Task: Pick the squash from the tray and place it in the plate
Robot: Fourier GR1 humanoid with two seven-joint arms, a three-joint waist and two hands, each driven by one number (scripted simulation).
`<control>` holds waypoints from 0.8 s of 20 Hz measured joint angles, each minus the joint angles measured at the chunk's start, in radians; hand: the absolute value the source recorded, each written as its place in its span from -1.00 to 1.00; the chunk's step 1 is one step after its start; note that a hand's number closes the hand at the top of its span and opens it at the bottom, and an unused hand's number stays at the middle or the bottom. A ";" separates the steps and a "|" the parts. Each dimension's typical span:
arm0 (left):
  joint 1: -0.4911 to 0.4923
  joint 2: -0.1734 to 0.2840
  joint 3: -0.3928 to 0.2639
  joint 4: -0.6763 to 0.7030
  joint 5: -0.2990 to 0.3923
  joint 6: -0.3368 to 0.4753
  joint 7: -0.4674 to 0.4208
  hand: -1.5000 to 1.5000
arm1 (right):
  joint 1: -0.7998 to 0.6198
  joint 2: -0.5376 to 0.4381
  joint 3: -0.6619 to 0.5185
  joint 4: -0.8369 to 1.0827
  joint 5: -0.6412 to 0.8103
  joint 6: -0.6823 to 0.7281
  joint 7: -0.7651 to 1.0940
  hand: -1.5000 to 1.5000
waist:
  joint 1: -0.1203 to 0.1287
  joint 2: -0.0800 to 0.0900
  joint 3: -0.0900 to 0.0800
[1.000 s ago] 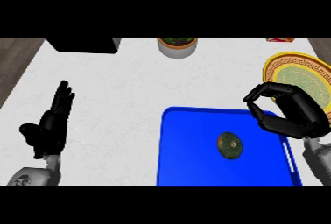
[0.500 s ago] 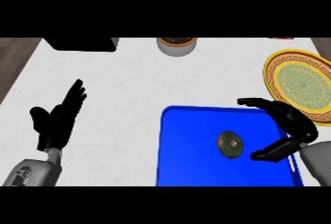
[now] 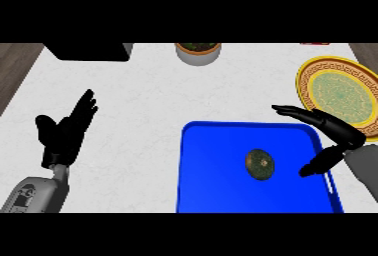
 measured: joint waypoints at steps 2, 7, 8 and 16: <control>0.003 0.002 0.010 0.000 0.000 -0.009 0.001 0.00 | -0.008 -0.007 0.020 -0.003 0.033 -0.005 -0.001 -1.00 | -0.006 -0.003 -0.001; -0.001 -0.006 0.026 0.024 -0.014 -0.014 -0.008 0.00 | -0.039 -0.011 0.083 0.004 0.135 -0.017 0.009 -1.00 | -0.014 -0.006 -0.002; -0.003 -0.003 0.036 0.034 -0.009 -0.025 -0.014 0.00 | -0.048 -0.001 0.095 0.015 0.159 -0.024 0.011 -1.00 | -0.015 -0.006 -0.002; 0.003 -0.028 0.053 0.020 -0.035 -0.034 -0.001 0.00 | -0.058 0.044 0.133 0.006 0.350 -0.082 0.059 -1.00 | -0.021 -0.009 -0.002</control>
